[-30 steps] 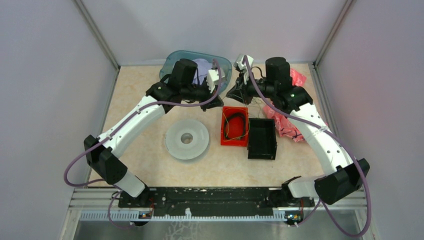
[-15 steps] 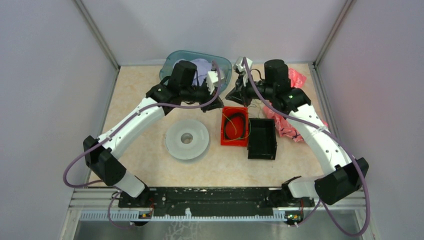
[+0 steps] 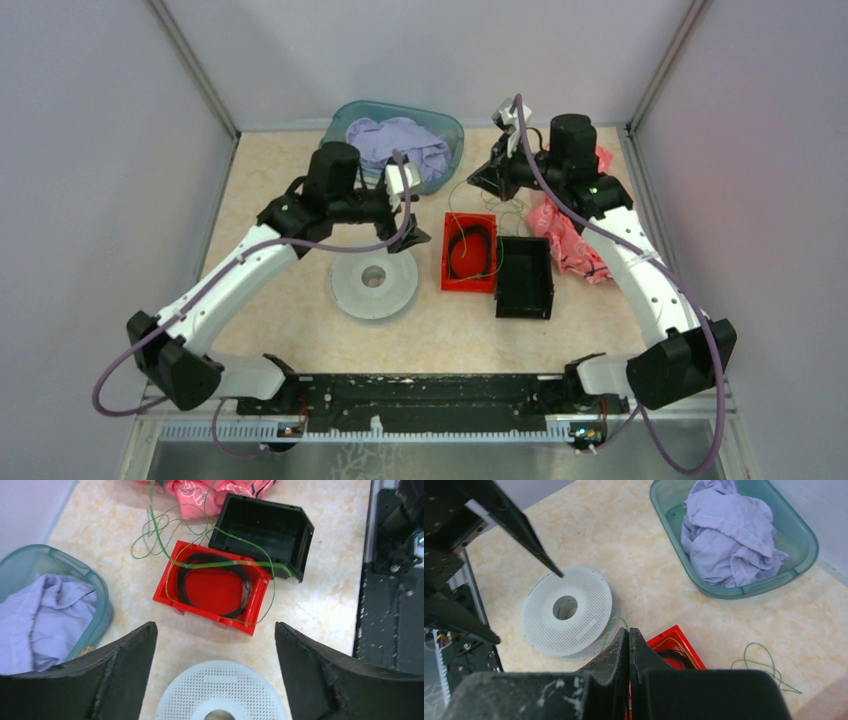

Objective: Wrap the cables
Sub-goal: Pick up the cable reel from the center of the board.

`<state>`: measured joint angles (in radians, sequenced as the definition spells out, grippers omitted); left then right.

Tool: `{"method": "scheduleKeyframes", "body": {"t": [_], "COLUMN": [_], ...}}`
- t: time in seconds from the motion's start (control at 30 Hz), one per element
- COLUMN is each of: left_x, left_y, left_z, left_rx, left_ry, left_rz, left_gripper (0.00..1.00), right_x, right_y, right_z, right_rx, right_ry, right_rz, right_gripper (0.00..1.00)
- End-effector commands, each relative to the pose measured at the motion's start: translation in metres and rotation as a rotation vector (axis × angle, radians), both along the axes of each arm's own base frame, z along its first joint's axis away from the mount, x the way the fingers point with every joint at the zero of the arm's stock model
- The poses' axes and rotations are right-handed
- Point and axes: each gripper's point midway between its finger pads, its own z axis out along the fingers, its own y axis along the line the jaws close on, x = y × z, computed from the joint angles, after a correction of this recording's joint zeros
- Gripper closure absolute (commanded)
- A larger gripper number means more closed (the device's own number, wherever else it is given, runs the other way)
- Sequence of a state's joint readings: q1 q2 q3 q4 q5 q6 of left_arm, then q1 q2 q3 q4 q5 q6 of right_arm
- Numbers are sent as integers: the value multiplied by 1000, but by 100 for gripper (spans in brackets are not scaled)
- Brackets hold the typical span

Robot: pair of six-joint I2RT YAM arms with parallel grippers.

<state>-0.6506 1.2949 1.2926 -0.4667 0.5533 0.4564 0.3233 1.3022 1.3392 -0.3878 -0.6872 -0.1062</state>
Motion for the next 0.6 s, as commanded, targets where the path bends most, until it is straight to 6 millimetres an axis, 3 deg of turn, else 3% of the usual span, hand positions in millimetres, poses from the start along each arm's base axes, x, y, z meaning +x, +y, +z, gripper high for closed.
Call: {"method": "scheduleKeyframes", "body": {"t": [0.0,0.2,0.3,0.57], "left_x": [-20,-46,-55,-62], "left_y": [32,77,93,110], "left_z": [-46,-119,-147,-186], "left_rx": [163,402,485,610], "left_ry": [-41,10,29,55], "left_rz": [-50,-82,-96,-153], "left_gripper": [0,0,0,0], "right_x": [11,17,17,14], "right_y": [-11,-15,-16,-17], "right_z": [26,26,23,20], "right_rx": [50,54,55,58], "right_ry": [-66,-59,-56,-49], "right_rz": [-95,-112,-111,-103], "right_gripper": [100,100,100,100]}}
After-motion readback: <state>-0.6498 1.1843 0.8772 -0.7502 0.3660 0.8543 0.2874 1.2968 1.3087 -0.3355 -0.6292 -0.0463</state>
